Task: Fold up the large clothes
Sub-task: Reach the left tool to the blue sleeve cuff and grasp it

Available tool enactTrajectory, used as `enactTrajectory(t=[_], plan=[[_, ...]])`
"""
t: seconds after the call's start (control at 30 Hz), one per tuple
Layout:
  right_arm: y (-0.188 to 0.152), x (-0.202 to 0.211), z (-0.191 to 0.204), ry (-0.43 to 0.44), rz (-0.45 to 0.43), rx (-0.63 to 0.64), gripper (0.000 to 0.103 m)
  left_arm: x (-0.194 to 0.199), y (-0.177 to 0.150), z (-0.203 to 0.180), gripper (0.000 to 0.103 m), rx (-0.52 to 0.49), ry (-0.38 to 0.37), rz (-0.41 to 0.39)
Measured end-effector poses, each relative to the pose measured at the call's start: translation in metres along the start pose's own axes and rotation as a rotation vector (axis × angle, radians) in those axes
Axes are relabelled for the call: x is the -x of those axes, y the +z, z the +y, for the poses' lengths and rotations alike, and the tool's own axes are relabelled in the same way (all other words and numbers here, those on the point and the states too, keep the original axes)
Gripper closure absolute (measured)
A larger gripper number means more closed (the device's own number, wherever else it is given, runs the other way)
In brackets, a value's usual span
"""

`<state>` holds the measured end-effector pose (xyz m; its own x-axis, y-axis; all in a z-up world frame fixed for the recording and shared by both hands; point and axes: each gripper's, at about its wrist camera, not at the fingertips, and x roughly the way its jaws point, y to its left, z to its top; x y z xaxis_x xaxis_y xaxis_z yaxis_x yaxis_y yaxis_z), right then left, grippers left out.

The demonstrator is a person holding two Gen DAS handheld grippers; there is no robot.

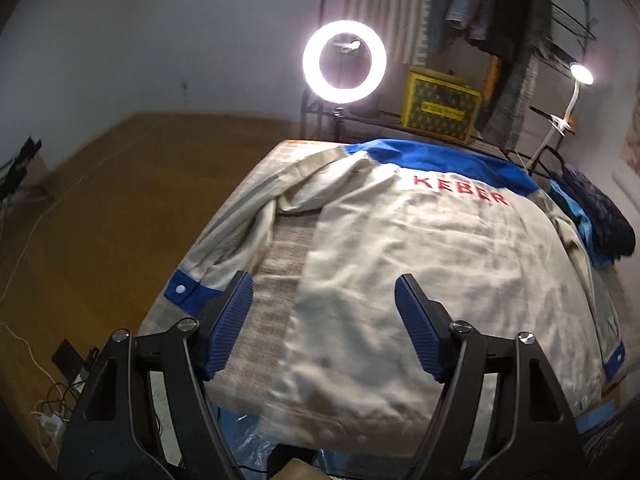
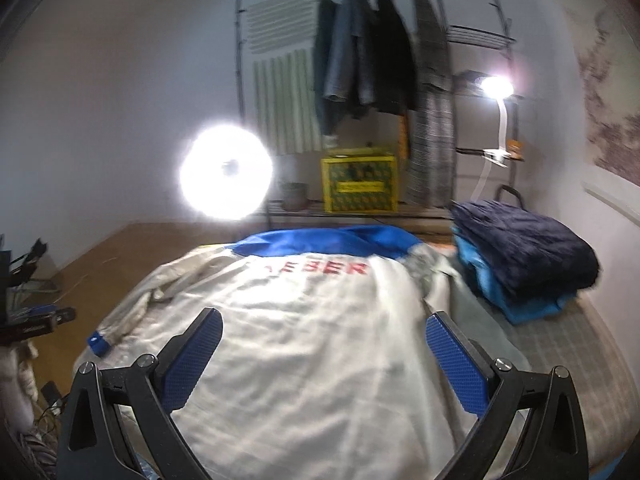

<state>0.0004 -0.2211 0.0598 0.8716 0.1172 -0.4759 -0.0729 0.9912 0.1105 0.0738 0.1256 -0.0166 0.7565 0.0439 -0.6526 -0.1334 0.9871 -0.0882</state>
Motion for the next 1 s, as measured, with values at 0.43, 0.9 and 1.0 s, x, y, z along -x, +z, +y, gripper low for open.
enactTrajectory(t=[0.43, 0.9, 1.0], plan=[[0.009, -0.060, 0.045, 0.250, 0.051, 0.050, 0.023, -0.076, 0.013, 0.122, 0.063, 0.215, -0.012, 0.156], [-0.008, -0.088, 0.058, 0.289, 0.179, 0.060, 0.032, -0.188, -0.012, 0.222, 0.055, 0.462, -0.063, 0.415], [-0.011, -0.092, 0.067, 0.296, 0.196, 0.086, 0.032, -0.198, -0.017, 0.228, 0.049, 0.473, -0.054, 0.437]])
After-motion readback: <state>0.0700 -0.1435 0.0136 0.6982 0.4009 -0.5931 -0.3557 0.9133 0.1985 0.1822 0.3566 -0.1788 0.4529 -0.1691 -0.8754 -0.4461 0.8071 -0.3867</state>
